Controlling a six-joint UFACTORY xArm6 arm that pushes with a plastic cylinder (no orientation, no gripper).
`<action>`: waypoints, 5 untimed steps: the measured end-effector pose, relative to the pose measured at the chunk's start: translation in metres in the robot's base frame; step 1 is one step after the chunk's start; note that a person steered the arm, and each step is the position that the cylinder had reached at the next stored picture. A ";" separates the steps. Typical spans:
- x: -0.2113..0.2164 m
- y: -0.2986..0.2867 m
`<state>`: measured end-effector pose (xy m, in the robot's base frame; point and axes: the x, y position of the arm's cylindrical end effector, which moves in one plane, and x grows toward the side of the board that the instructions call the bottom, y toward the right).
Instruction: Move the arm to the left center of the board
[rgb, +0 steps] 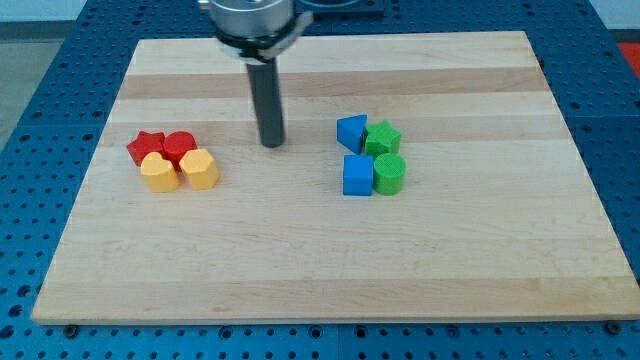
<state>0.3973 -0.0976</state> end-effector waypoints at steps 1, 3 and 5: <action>-0.025 -0.064; -0.064 -0.166; -0.058 -0.207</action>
<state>0.3394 -0.3042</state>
